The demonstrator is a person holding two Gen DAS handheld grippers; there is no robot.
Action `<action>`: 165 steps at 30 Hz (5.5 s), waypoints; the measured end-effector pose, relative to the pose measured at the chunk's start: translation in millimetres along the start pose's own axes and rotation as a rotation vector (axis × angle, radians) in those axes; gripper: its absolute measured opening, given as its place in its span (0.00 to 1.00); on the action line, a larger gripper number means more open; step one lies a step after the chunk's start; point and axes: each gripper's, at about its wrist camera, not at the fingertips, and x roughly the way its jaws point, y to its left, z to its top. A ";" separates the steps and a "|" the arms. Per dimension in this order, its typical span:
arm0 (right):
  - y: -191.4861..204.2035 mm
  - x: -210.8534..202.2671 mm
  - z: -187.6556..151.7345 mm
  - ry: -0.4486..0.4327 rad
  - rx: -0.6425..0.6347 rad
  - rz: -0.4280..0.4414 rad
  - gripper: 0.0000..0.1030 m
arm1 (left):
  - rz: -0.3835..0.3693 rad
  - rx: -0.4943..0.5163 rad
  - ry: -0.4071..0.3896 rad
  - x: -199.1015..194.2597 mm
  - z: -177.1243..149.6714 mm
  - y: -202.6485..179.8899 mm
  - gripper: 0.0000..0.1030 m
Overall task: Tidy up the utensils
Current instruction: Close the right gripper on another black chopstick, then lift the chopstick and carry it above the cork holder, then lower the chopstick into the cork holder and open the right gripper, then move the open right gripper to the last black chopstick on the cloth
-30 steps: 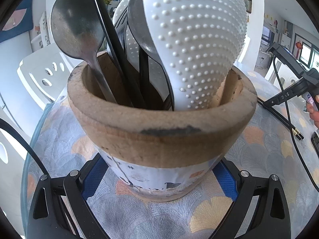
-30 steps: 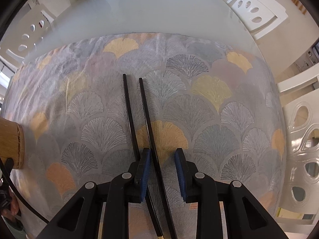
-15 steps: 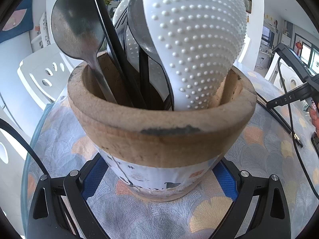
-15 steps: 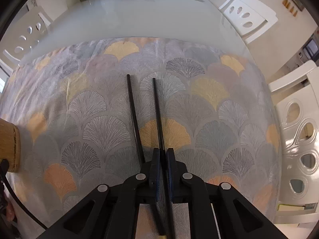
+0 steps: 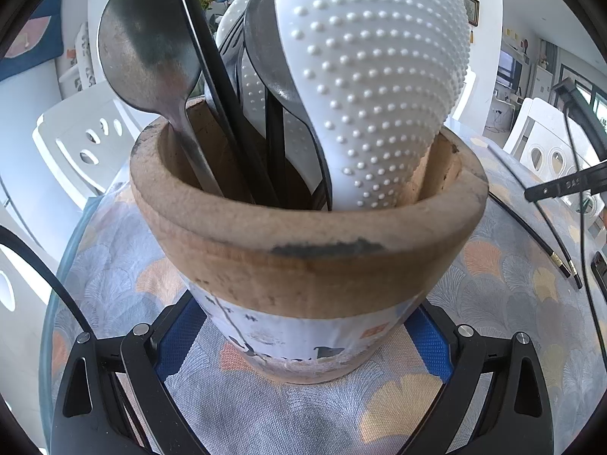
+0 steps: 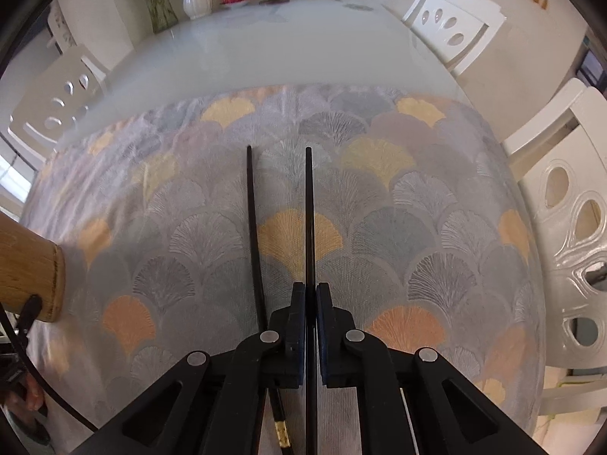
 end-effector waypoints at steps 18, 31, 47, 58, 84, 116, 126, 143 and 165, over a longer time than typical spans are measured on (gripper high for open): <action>20.3 -69.5 4.7 -0.234 -0.062 0.032 0.05 | 0.000 0.000 0.000 0.0 0.0 0.3 0.94; 46.1 -120.4 18.3 -0.411 -0.098 0.066 0.05 | -0.004 -0.003 -0.004 -1.8 -0.1 1.4 0.94; 96.5 -191.4 37.9 -0.571 -0.190 0.139 0.05 | -0.015 -0.012 0.003 -0.2 -0.9 7.0 0.95; 167.8 -266.9 43.8 -0.715 -0.342 0.245 0.05 | -0.017 -0.013 0.004 2.9 -1.3 10.7 0.95; 244.7 -244.5 48.1 -0.627 -0.430 0.484 0.05 | -0.023 -0.018 -0.008 -1.3 -1.1 13.9 0.94; 210.1 -258.5 40.9 -0.623 -0.391 0.449 0.54 | -0.006 -0.006 0.001 -0.9 0.5 8.8 0.95; 117.0 -312.3 36.8 -0.717 -0.109 0.306 0.63 | 0.052 0.033 0.011 4.0 2.9 -9.6 0.95; -23.6 -257.5 42.3 -0.468 0.420 0.269 0.68 | 0.064 0.042 0.023 16.7 7.2 -22.1 0.95; -14.4 -69.6 13.6 0.155 0.465 0.121 0.68 | 0.044 0.021 0.033 15.2 4.2 1.9 0.96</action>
